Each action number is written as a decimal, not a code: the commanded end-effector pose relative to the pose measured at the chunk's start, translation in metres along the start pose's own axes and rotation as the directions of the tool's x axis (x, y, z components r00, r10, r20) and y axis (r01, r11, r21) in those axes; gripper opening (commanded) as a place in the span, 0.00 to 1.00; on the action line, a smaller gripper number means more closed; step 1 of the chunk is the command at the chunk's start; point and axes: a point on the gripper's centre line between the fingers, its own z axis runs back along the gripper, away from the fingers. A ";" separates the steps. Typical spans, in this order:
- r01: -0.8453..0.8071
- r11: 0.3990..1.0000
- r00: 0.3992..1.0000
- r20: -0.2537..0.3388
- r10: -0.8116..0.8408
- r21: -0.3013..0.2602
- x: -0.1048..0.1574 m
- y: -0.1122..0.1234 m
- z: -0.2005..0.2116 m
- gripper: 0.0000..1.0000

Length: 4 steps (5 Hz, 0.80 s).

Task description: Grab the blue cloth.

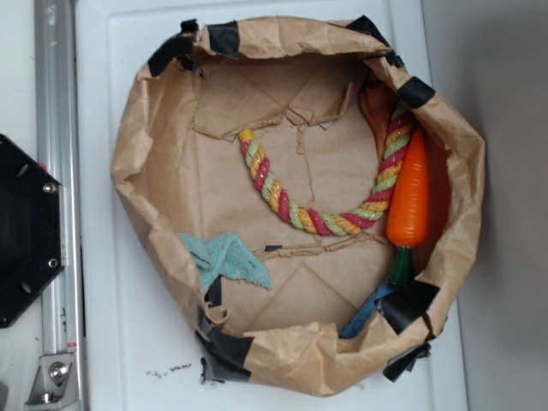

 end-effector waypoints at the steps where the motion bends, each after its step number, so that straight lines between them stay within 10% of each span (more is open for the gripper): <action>1: 0.000 1.000 1.000 0.000 0.000 0.000 0.000 0.000 0.000 1.00; 4: -0.311 0.951 0.934 -0.183 0.306 0.004 0.126 0.017 -0.143 1.00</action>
